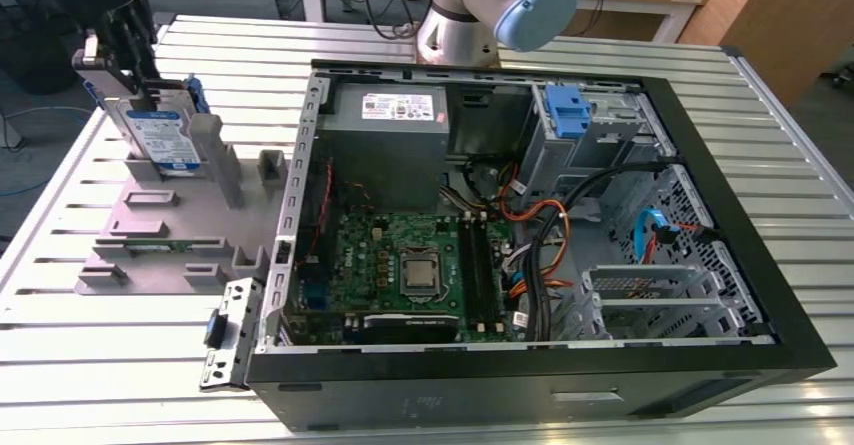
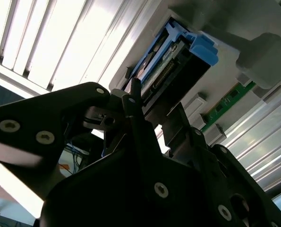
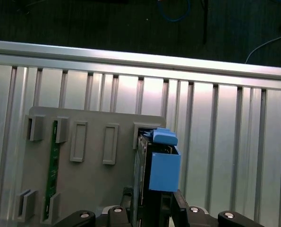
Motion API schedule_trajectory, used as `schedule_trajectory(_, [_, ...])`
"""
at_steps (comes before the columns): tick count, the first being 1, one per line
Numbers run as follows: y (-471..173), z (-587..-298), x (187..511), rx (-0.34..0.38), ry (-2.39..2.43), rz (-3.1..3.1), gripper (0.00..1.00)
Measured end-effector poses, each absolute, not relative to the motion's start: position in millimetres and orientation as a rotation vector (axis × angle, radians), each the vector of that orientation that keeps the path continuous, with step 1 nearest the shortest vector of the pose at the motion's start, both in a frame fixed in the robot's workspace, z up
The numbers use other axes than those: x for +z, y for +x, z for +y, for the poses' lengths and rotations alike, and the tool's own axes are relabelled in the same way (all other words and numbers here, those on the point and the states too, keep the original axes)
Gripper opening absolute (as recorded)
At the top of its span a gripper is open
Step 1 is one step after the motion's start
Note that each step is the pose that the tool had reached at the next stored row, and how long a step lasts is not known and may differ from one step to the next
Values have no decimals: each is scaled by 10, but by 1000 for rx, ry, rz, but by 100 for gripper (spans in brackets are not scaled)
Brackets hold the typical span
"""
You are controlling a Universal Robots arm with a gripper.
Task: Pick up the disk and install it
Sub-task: 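Pick up the disk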
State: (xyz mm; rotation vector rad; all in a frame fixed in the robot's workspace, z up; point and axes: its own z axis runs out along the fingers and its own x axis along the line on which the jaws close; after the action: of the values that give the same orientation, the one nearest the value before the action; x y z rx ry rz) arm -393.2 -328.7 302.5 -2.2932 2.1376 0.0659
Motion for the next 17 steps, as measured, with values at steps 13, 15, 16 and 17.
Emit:
schedule_trajectory(13, [-3932, -3287, 3024, 61, -2287, 2141, 45])
schedule_trajectory(15, [-3932, -3287, 3024, 61, -2287, 2141, 45])
schedule_trajectory(16, [-3932, -3287, 3024, 61, -2287, 2141, 43])
schedule_trajectory(17, [-3932, -3287, 3025, 61, -2287, 2141, 43])
